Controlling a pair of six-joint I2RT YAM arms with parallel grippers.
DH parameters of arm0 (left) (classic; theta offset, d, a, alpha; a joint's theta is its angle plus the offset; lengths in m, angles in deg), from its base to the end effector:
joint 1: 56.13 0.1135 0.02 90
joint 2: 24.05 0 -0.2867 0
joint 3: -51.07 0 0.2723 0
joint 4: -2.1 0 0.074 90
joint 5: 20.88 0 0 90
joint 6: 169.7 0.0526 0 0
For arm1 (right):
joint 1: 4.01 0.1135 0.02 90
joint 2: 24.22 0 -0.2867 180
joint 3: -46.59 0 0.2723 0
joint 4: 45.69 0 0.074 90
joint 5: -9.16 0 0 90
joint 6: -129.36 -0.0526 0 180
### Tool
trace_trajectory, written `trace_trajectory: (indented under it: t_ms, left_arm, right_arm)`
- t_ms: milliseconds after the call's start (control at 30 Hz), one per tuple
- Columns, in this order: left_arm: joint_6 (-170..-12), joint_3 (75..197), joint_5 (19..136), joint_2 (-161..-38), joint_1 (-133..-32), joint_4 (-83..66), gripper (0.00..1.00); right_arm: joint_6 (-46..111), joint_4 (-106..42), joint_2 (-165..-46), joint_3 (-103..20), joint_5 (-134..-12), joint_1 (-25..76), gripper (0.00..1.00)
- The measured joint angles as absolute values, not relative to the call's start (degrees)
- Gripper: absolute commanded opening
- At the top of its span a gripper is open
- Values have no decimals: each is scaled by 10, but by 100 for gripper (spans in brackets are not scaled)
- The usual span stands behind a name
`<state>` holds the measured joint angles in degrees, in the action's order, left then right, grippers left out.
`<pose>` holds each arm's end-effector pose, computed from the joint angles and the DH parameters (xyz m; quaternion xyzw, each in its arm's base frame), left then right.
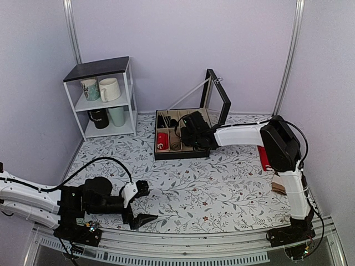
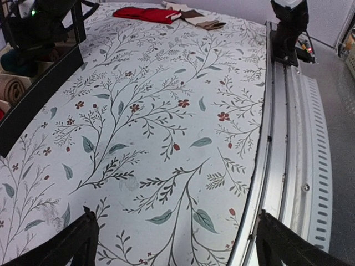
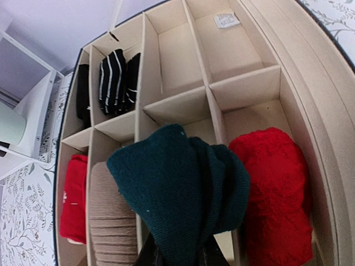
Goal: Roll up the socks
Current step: Place the sock in the storage box.
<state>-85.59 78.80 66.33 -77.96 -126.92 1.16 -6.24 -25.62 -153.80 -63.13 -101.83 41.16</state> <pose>0.0709 -0.1957 0.1674 0.4469 0.7266 -0.3072 0.4219 0.4034 0.3790 0.1629 0.0804 0.8906 0.1803 0.4097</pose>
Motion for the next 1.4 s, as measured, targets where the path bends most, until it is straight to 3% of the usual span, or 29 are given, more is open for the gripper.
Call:
trace_trajectory:
  t_ms: [367, 667, 1000, 1400]
  left_arm:
    - [-855, 788, 673, -780, -1269, 16, 100]
    - [-855, 788, 676, -780, -1269, 17, 100]
    - [-855, 788, 676, -784, -1269, 20, 99]
    - [-854, 788, 677, -803, -1269, 22, 99]
  right_arm:
    - [-88, -252, -1574, -645, -1006, 406, 0]
    - [-106, -239, -1605, -687, -979, 400, 27]
    - [-122, -240, -1605, -693, -973, 400, 38]
    - [-118, -260, -1582, -660, -991, 400, 39]
